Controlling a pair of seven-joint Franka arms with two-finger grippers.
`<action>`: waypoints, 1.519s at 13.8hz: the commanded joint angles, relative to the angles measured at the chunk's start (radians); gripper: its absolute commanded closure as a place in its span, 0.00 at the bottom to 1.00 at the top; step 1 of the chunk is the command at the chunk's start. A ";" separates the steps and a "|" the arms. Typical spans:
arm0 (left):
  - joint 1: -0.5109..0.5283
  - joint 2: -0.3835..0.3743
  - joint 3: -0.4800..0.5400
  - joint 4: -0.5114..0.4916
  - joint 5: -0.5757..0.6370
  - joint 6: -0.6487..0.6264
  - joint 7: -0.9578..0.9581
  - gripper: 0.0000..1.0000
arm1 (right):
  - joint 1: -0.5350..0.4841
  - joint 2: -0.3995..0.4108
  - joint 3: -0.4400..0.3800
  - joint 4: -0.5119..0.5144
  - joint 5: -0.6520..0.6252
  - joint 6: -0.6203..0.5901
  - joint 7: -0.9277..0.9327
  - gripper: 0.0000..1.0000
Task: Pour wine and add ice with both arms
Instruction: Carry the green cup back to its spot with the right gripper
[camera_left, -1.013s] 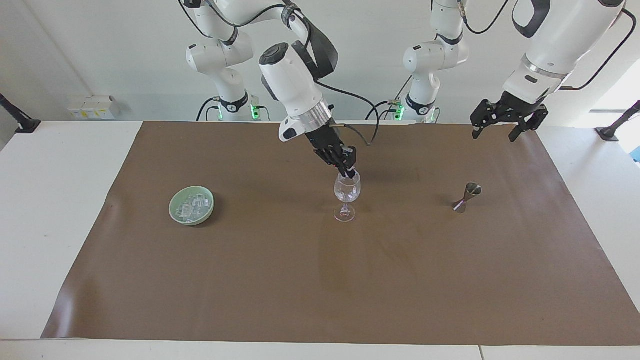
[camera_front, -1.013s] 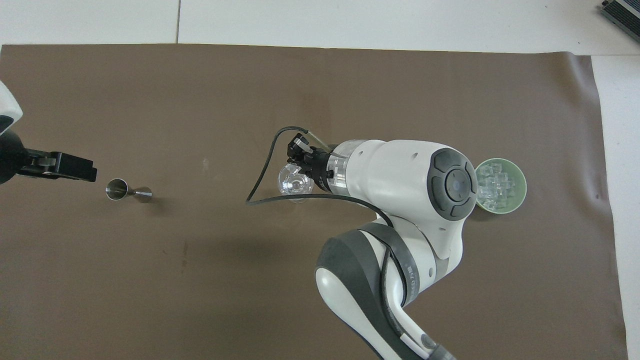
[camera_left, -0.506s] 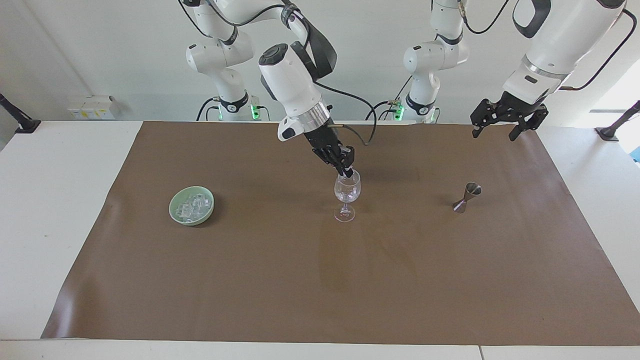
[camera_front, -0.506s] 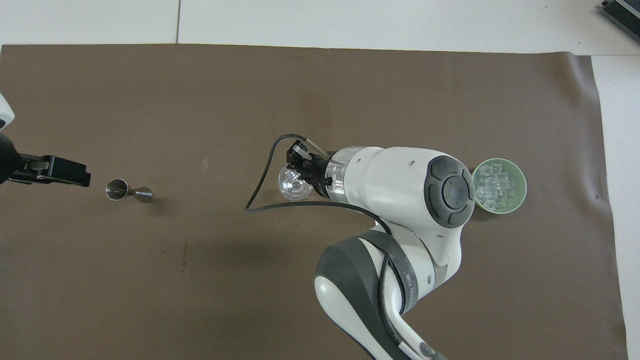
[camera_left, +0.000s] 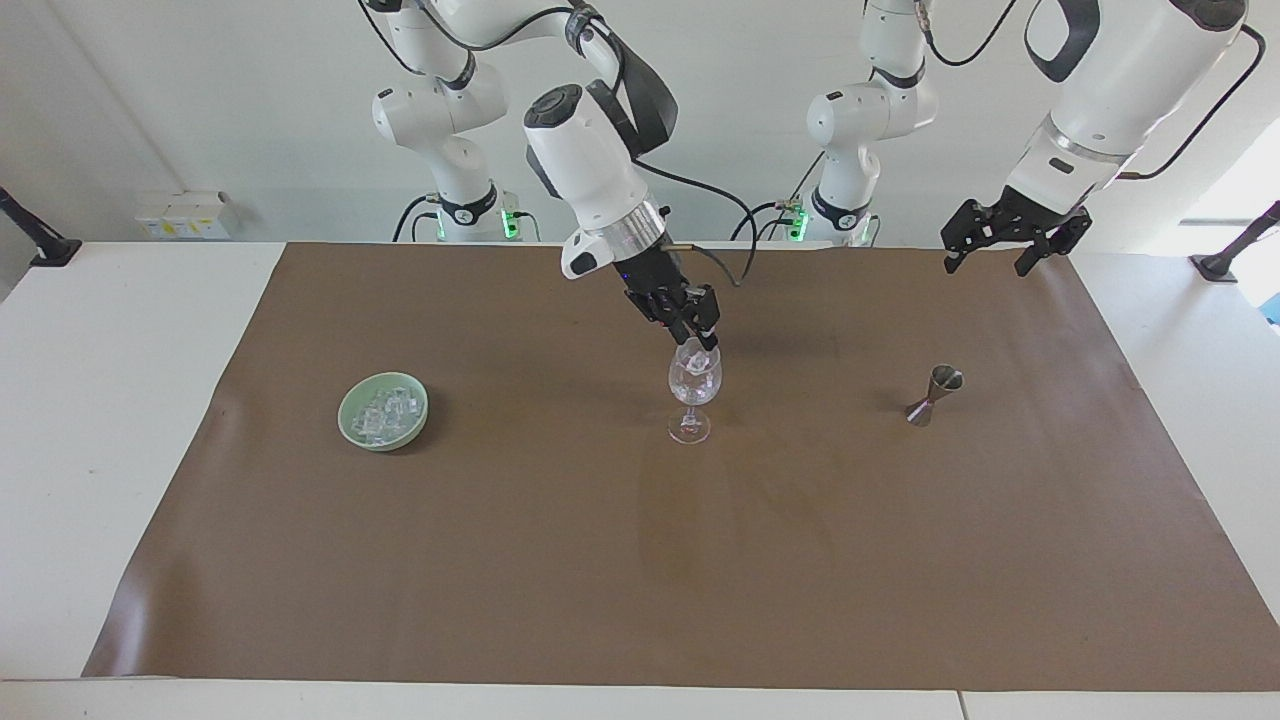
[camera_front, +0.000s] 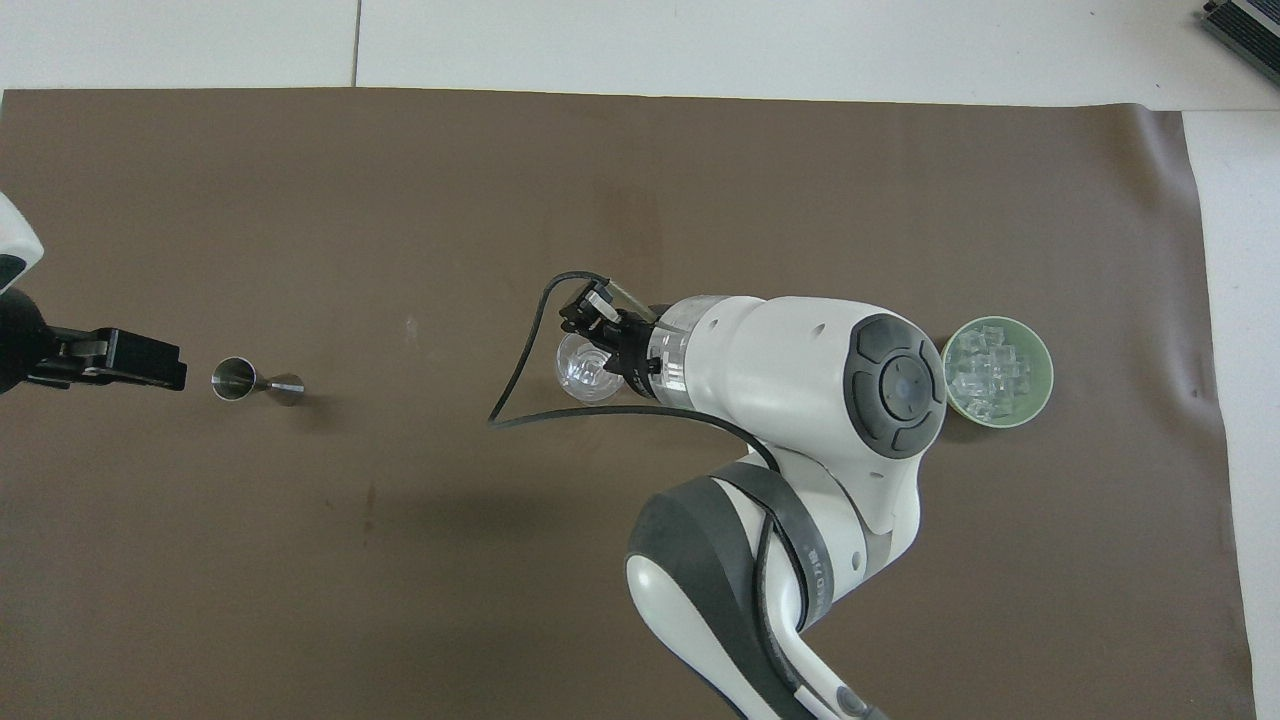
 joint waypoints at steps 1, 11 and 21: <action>0.003 -0.033 0.002 -0.035 0.014 0.006 -0.009 0.00 | 0.002 -0.026 -0.001 -0.030 -0.012 0.018 0.001 0.00; -0.129 -0.033 0.158 -0.039 0.004 0.026 -0.009 0.00 | -0.099 -0.143 -0.010 -0.030 -0.127 -0.230 -0.085 0.00; -0.201 -0.038 0.177 -0.052 0.004 0.023 -0.014 0.00 | -0.332 -0.325 -0.013 -0.019 -0.327 -0.593 -0.482 0.00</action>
